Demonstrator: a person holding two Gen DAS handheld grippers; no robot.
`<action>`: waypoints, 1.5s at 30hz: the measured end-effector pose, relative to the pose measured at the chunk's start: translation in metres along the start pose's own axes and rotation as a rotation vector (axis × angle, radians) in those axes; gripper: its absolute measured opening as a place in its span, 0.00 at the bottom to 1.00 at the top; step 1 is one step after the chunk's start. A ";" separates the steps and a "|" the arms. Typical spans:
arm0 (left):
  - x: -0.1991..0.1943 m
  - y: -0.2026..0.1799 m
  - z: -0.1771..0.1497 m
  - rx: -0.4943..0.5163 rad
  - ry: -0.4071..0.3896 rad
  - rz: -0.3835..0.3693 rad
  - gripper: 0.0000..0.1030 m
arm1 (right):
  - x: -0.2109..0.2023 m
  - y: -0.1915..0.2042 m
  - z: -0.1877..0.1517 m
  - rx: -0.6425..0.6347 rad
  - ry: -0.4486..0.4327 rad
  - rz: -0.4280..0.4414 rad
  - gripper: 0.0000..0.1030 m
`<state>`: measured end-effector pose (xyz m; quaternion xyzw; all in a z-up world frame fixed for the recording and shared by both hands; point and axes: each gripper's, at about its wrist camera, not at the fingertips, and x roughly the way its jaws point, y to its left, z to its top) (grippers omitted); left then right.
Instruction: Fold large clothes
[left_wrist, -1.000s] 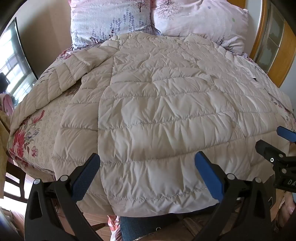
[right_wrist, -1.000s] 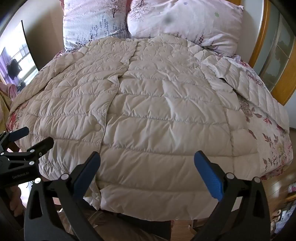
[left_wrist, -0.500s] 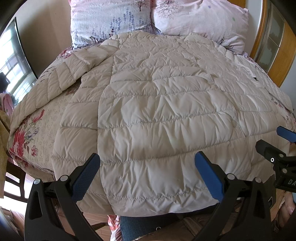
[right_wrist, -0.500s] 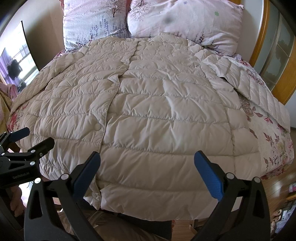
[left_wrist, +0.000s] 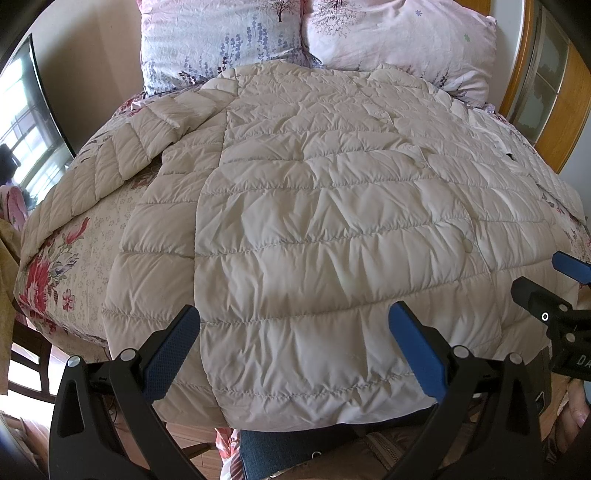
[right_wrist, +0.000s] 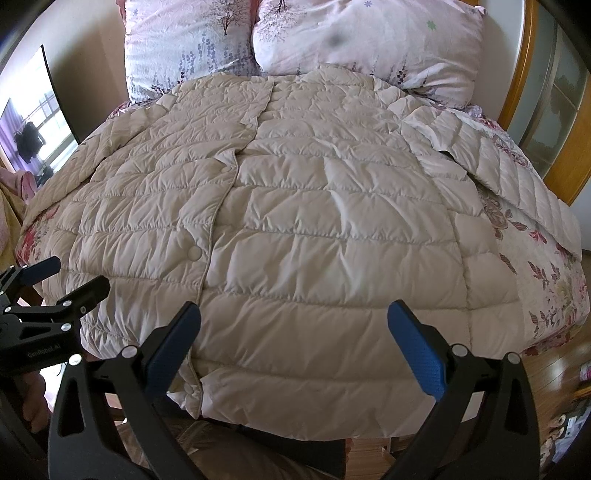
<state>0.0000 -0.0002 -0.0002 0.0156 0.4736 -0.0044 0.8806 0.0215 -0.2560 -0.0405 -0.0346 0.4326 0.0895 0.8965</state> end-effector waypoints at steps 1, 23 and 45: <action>0.000 0.000 0.000 0.000 0.000 0.000 0.99 | 0.000 0.000 0.000 0.000 0.000 0.000 0.98; 0.000 0.000 0.000 0.001 0.002 0.000 0.99 | 0.002 0.000 -0.001 0.006 0.002 0.009 0.98; 0.006 0.002 -0.001 0.001 0.006 -0.022 0.99 | 0.001 -0.004 0.006 0.044 -0.035 0.045 0.98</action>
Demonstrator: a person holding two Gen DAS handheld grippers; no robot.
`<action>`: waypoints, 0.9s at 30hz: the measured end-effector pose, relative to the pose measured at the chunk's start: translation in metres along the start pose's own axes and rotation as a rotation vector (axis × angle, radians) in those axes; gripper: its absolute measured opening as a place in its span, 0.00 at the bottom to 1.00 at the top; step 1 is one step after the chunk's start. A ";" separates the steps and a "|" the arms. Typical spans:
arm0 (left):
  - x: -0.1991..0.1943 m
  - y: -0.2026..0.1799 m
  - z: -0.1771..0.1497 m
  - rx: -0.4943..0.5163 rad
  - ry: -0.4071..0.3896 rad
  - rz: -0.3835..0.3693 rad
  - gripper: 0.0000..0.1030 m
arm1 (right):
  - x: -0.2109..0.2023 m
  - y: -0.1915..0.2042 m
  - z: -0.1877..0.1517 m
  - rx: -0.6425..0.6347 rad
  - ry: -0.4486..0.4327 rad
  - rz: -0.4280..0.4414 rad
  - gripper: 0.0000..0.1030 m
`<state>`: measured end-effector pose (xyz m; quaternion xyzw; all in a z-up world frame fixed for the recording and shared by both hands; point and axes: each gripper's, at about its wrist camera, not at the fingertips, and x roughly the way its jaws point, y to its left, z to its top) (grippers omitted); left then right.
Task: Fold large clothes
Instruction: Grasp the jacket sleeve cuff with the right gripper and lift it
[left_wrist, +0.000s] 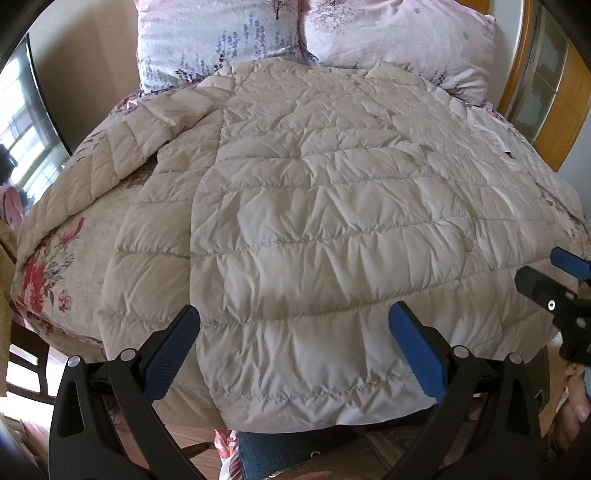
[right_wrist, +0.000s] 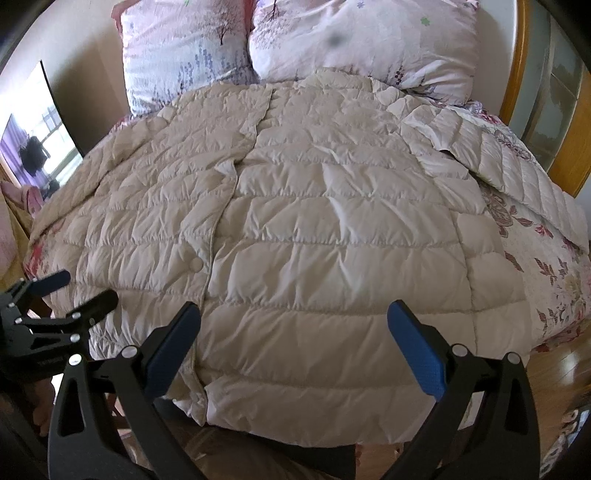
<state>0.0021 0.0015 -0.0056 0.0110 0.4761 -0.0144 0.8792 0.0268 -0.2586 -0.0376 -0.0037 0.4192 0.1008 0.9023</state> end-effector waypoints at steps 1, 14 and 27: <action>0.000 0.000 0.000 0.002 -0.002 -0.003 0.99 | 0.001 -0.002 0.002 0.009 -0.009 0.011 0.98; 0.006 0.007 0.028 0.014 -0.041 -0.057 0.99 | 0.003 -0.113 0.041 0.410 -0.154 0.125 0.98; 0.030 0.042 0.095 -0.075 -0.074 -0.099 0.99 | 0.009 -0.343 0.024 1.154 -0.299 -0.015 0.50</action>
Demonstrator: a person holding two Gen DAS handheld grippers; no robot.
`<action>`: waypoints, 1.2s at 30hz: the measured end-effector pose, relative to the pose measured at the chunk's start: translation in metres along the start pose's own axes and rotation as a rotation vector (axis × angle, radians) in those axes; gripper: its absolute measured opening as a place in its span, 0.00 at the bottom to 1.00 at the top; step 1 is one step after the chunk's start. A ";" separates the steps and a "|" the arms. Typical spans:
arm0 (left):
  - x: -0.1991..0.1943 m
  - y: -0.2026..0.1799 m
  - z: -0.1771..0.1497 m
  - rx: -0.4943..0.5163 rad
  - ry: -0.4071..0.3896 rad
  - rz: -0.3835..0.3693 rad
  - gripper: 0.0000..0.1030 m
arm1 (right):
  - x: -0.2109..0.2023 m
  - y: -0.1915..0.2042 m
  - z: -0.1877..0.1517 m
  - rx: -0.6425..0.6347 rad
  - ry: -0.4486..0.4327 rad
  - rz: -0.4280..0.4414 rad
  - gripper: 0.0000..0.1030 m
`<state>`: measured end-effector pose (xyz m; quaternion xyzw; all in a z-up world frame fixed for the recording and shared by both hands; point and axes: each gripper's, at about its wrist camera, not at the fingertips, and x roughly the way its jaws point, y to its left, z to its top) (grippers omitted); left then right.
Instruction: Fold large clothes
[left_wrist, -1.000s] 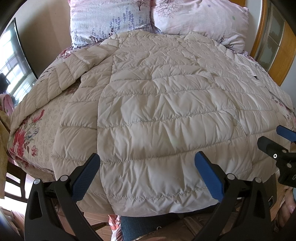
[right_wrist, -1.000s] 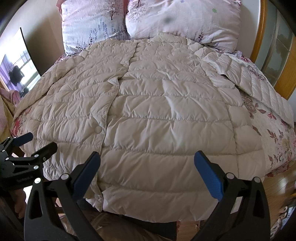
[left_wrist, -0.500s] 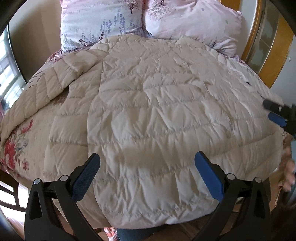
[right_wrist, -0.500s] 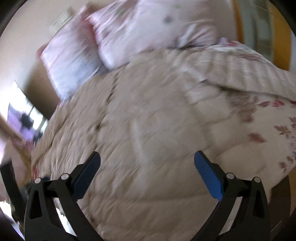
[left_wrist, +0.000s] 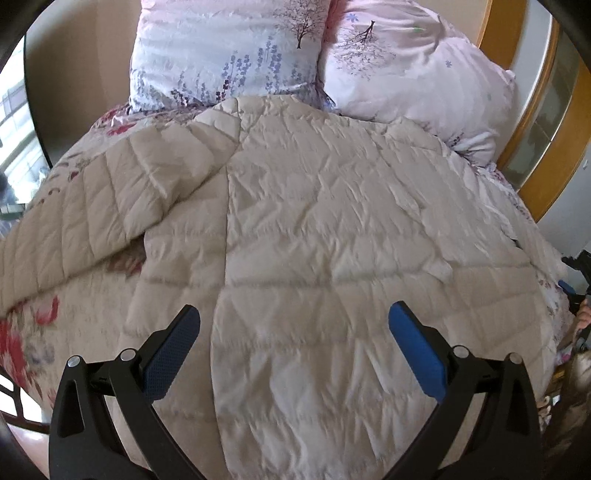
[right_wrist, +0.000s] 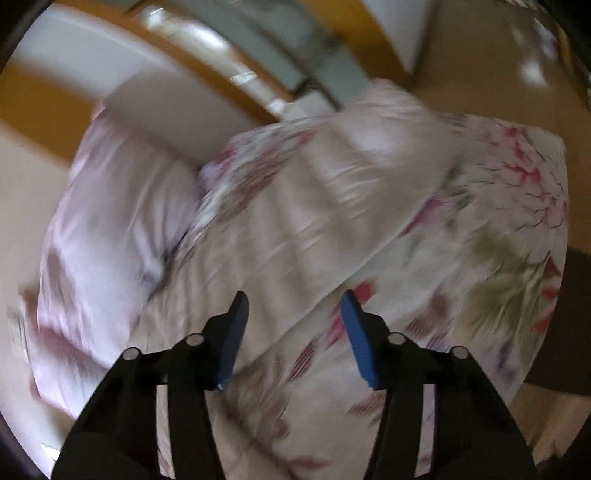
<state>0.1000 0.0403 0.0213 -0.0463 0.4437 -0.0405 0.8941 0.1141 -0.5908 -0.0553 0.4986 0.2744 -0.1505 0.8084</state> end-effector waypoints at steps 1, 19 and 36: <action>0.002 -0.001 0.004 0.009 0.000 0.007 0.99 | 0.003 -0.010 0.009 0.030 -0.008 -0.021 0.50; 0.026 0.017 0.043 -0.028 -0.073 -0.097 0.99 | 0.017 -0.046 0.070 0.074 -0.120 -0.225 0.05; 0.027 0.025 0.073 -0.197 -0.103 -0.476 0.99 | -0.003 0.203 -0.079 -0.715 -0.001 0.216 0.03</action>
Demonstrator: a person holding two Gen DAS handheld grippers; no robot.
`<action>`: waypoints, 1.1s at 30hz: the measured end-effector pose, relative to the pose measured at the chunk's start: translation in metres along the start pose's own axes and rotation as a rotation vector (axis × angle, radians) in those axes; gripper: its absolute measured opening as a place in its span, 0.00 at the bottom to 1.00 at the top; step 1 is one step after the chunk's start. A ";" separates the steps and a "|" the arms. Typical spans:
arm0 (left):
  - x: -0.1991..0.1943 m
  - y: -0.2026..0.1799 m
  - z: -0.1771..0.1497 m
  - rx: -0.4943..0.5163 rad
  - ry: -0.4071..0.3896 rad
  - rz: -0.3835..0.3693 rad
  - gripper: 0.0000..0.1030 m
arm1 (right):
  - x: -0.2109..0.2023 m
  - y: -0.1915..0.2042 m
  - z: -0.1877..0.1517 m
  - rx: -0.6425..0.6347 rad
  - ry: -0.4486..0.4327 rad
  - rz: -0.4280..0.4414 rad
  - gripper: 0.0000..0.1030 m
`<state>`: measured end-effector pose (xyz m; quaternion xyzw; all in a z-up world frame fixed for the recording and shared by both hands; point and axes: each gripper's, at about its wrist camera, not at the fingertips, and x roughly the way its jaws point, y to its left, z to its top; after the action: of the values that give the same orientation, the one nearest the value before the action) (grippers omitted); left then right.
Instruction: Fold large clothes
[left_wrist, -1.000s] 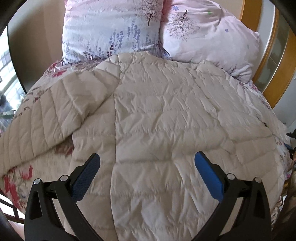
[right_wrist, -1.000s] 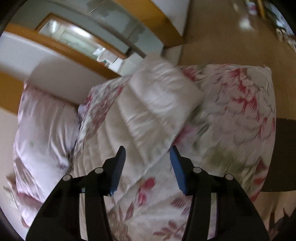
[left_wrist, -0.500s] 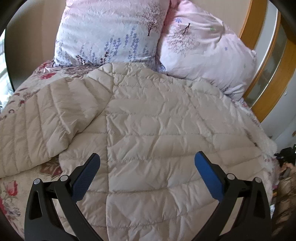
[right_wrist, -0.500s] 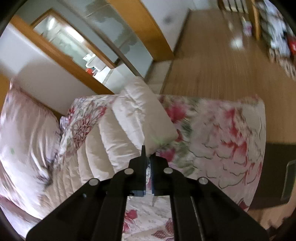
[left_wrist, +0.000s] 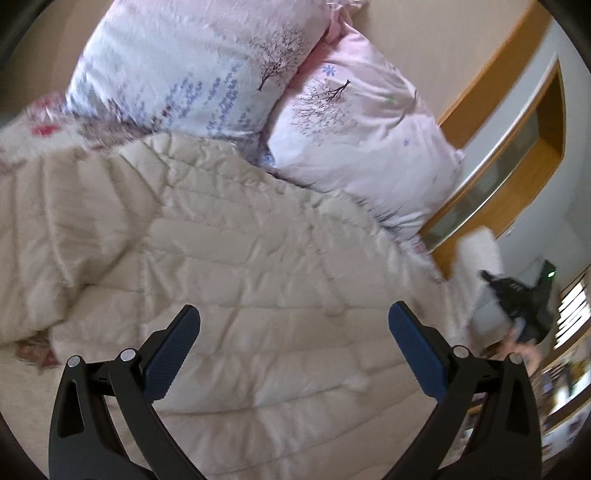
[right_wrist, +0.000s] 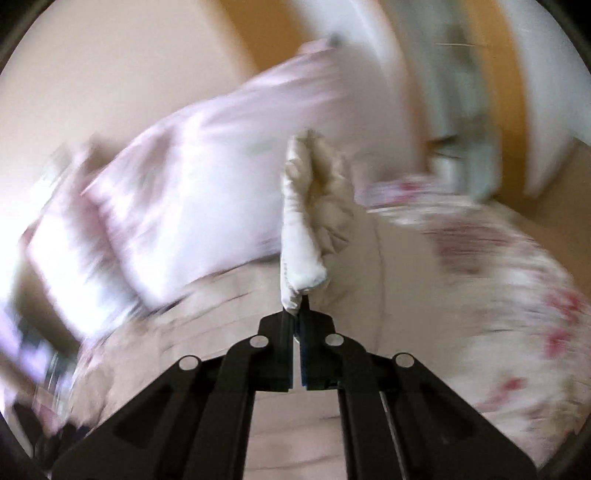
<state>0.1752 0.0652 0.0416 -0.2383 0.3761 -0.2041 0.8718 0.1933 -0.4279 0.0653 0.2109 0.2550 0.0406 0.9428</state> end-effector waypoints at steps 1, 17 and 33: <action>0.004 0.002 0.003 -0.038 0.014 -0.037 0.99 | 0.010 0.029 -0.008 -0.052 0.039 0.065 0.03; 0.088 0.016 0.006 -0.337 0.211 -0.191 0.83 | 0.042 0.138 -0.096 -0.193 0.377 0.371 0.74; 0.093 0.036 0.032 -0.356 0.067 -0.035 0.06 | 0.086 -0.035 -0.082 0.547 0.302 0.215 0.61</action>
<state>0.2646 0.0529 -0.0120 -0.3883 0.4309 -0.1573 0.7993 0.2258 -0.4134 -0.0528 0.4738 0.3695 0.1007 0.7930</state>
